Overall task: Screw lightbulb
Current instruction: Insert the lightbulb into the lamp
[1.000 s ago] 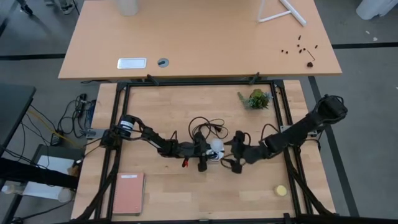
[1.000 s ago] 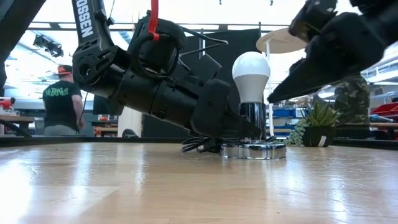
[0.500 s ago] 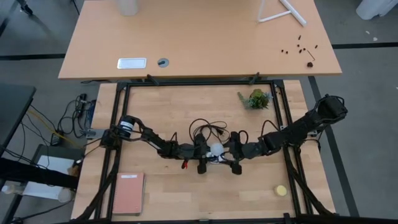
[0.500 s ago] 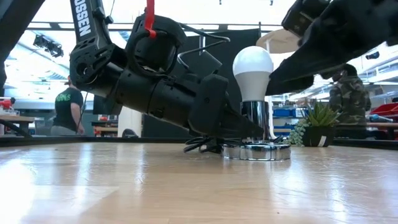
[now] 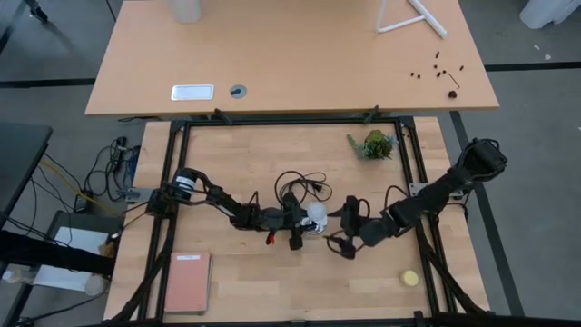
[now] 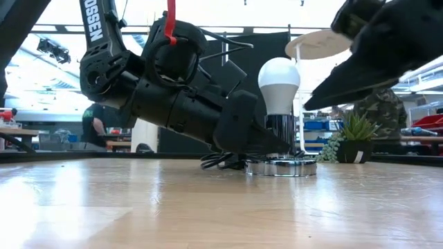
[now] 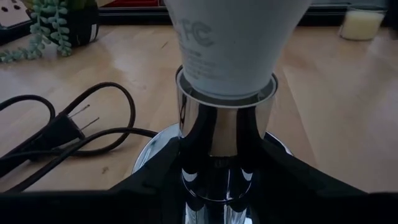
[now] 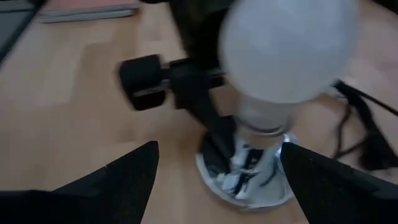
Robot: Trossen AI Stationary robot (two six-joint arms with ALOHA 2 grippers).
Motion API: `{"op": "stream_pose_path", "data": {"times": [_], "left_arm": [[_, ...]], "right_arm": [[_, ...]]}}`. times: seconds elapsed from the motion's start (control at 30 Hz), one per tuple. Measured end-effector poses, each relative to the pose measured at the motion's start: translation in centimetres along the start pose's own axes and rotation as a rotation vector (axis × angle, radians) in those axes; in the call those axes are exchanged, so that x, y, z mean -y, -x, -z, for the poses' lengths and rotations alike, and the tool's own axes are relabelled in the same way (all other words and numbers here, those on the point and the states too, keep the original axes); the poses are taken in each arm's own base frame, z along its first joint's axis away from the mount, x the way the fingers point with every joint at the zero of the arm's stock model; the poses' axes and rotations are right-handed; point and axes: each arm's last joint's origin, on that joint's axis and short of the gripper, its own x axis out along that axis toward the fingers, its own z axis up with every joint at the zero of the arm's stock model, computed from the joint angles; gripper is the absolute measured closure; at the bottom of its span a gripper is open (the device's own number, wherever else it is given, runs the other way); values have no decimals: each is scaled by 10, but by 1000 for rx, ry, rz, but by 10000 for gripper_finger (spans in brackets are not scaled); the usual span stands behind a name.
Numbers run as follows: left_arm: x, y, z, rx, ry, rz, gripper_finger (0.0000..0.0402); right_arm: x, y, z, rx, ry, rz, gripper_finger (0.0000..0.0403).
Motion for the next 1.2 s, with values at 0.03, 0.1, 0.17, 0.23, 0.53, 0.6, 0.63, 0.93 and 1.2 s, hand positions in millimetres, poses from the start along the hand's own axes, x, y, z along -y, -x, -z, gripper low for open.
{"op": "stream_pose_path", "data": {"times": [0.03, 0.1, 0.17, 0.23, 0.53, 0.6, 0.63, 0.93, 1.2], "left_arm": [[0, 0, 0, 0, -2, 1, 222], [0, 0, 0, 1, -4, 2, 222], [0, 0, 0, 4, -5, 6, 222], [1, 0, 0, 3, -5, 7, 222], [1, 0, -2, 24, -8, 26, 213], [1, 0, -3, 38, -4, 26, 209], [2, 0, -3, 46, -2, 23, 208], [1, 1, -4, 61, 4, 8, 207], [1, 0, -4, 43, -2, -2, 206]], "right_arm": [[2, -1, -1, 0, -5, 8, 57], [5, -3, -2, -10, -7, 3, 57], [7, -4, -1, -19, 1, 7, 57], [8, -5, -3, -15, 17, 11, 57], [7, -3, -23, -230, -5, 72, 57], [5, 1, -32, -276, 23, 93, 57], [5, 3, -35, -302, 39, 106, 57], [7, 9, -42, -377, -26, 154, 57], [-1, 12, -40, -352, -228, 166, 57]]}}
